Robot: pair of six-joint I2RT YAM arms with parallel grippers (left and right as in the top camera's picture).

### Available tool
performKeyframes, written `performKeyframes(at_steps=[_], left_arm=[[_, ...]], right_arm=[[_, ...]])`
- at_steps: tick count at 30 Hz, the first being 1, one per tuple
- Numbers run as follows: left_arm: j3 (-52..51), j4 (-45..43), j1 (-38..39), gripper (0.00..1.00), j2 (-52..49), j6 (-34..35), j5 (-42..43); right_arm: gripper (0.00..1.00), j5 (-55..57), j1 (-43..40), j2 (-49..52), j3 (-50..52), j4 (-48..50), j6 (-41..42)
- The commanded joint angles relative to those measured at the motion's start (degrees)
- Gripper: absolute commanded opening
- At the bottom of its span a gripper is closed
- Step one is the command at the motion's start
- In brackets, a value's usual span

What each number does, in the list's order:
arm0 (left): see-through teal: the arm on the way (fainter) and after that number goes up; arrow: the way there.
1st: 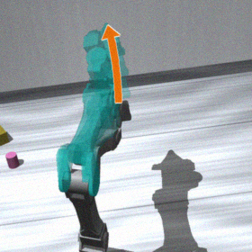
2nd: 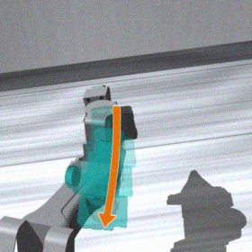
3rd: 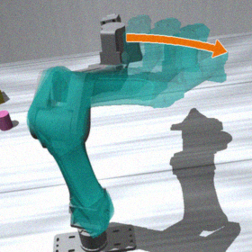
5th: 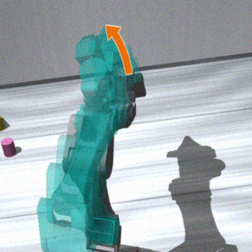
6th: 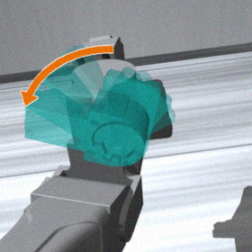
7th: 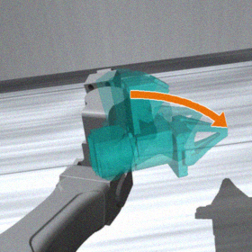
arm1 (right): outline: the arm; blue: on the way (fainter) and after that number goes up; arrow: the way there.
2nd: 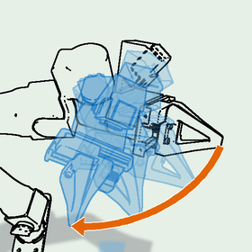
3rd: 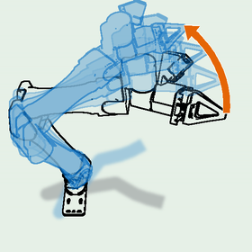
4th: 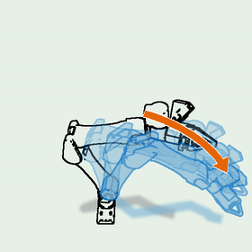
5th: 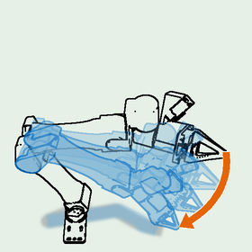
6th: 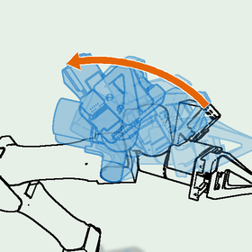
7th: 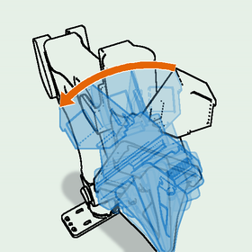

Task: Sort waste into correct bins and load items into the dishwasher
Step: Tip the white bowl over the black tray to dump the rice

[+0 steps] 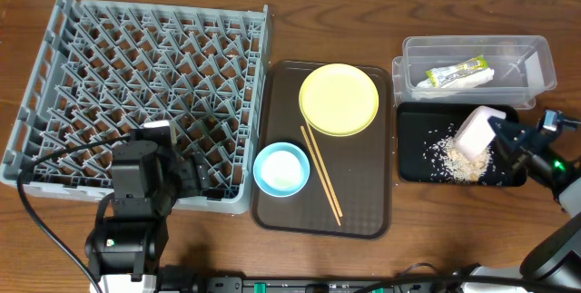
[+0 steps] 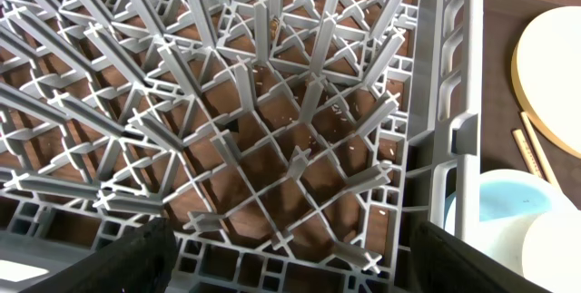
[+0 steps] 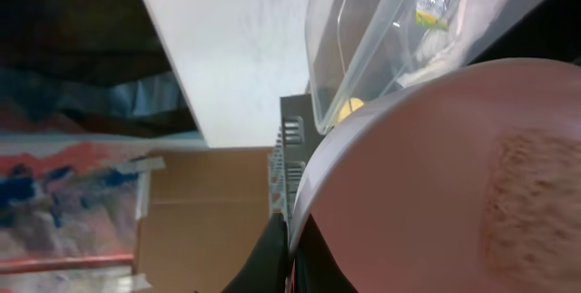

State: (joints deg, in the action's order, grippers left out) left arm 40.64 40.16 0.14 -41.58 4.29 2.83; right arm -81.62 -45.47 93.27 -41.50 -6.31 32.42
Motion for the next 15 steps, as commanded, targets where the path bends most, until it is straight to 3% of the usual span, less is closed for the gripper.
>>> performKeyframes(at_steps=[1, 15], left_arm=[[1.4, 0.1, 0.3, 0.86, 0.1, 0.1, 0.2], [1.4, 0.1, 0.3, 0.86, 0.1, 0.1, 0.2]], right_arm=[[0.01, -3.9, -1.0, 0.4, 0.2, 0.2, 6.5], [0.01, -7.7, -1.3, 0.4, 0.2, 5.9, 20.9]])
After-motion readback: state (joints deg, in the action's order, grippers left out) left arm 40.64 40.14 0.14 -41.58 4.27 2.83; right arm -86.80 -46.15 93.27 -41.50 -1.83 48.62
